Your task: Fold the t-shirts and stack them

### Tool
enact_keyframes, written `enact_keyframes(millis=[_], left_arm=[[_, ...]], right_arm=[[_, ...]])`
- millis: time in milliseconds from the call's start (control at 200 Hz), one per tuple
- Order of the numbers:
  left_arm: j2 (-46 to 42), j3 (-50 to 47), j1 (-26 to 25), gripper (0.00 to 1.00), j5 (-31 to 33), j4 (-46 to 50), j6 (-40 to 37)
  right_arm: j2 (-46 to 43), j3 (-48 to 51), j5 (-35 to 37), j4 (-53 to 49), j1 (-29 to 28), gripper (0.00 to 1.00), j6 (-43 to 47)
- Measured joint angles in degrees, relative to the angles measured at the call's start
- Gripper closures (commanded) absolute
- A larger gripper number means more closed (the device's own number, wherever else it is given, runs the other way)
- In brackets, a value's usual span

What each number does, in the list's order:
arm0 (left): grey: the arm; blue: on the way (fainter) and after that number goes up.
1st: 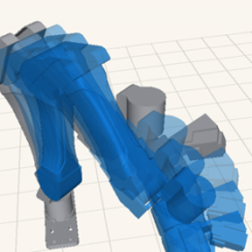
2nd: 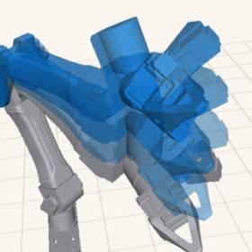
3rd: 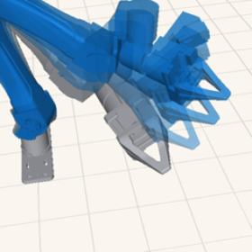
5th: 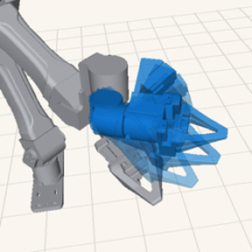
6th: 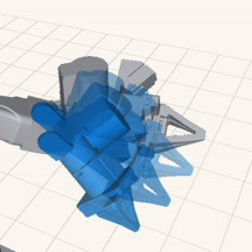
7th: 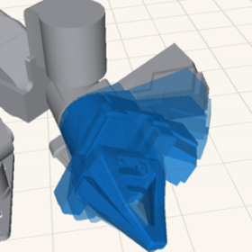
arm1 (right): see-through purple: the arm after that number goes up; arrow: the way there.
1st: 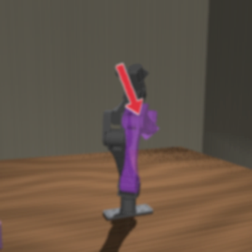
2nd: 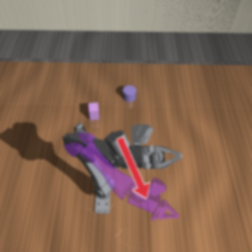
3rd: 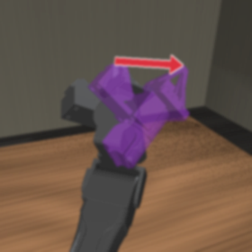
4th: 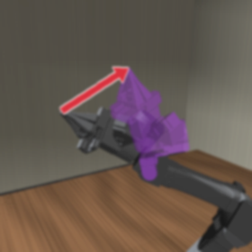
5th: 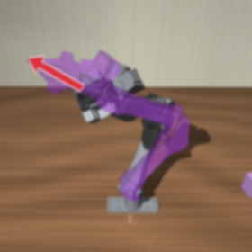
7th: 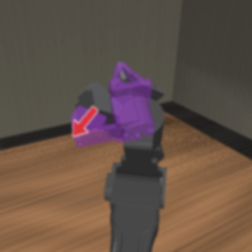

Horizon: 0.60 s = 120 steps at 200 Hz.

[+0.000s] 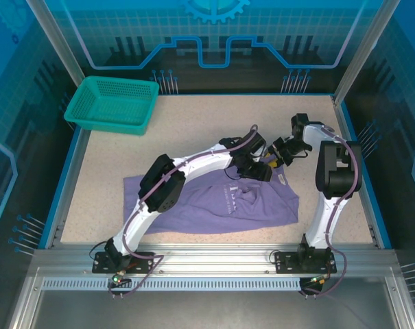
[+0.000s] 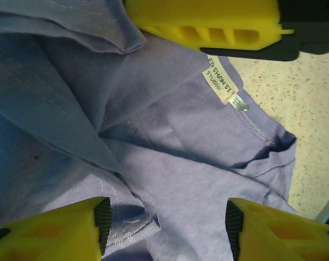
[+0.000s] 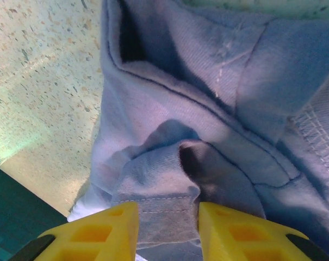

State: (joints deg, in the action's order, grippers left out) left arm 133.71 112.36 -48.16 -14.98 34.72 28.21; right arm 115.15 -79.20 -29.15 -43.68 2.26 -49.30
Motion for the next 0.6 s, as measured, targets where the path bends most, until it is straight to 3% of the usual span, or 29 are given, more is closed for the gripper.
enact_keyframes(millis=[205, 365, 600], left_arm=[[3.19, 4.57, -0.39, 0.55, 2.91, 4.37, -0.07], [5.38, 7.41, -0.52, 0.58, 5.7, 6.51, -0.09], [6.91, 9.92, -1.05, 0.79, 8.44, 8.59, -0.11]], right_arm=[[0.0, 0.0, 0.0, -0.15, 0.0, 0.8, 0.96], [0.0, -0.04, 0.02, -0.24, 0.0, 0.87, 1.55], [0.48, -0.57, 0.0, -0.39, 0.0, 0.95, 1.97]])
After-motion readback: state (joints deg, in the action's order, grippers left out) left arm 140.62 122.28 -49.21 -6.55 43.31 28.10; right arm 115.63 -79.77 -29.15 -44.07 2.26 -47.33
